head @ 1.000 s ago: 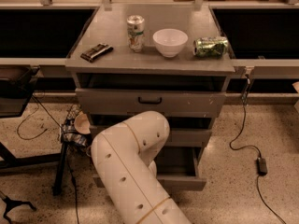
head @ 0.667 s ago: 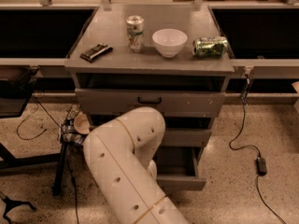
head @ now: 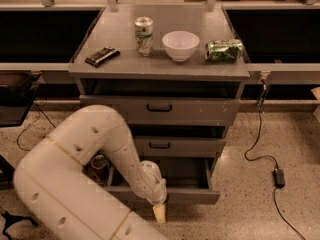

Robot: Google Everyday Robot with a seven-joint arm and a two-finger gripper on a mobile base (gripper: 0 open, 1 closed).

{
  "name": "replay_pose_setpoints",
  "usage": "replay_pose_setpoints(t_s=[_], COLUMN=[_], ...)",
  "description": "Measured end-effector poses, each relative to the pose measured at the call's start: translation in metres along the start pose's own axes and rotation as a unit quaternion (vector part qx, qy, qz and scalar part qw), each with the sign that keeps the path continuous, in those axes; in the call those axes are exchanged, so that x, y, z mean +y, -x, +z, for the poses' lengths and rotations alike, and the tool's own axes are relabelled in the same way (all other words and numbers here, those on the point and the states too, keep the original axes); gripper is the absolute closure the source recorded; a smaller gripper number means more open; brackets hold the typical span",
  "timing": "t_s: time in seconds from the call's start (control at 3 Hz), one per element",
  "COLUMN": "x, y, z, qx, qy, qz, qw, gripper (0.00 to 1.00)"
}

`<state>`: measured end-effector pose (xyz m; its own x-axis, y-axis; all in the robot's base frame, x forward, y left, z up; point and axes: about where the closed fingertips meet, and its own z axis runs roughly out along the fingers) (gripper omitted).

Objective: Open bottom drawer

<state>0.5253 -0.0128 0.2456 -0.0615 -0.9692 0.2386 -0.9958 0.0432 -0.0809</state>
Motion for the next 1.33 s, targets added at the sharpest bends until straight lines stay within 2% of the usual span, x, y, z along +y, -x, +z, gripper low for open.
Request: replay_pose_setpoints(t_s=[0.33,0.67,1.0,1.33], x=[0.012,0.027,0.026,0.015], y=[0.001,-0.007,-0.004,0.003], z=[-0.015,-0.001,0.019,0.022], qx=[-0.021,-0.073,-0.106,-0.121], qy=[-0.014,0.005,0.021,0.018], qz=[-0.008,0.006,-0.008,-0.027], qw=[0.9996,0.9973,0.9941,0.9922], gripper=[0.00,0.00,0.00,0.00])
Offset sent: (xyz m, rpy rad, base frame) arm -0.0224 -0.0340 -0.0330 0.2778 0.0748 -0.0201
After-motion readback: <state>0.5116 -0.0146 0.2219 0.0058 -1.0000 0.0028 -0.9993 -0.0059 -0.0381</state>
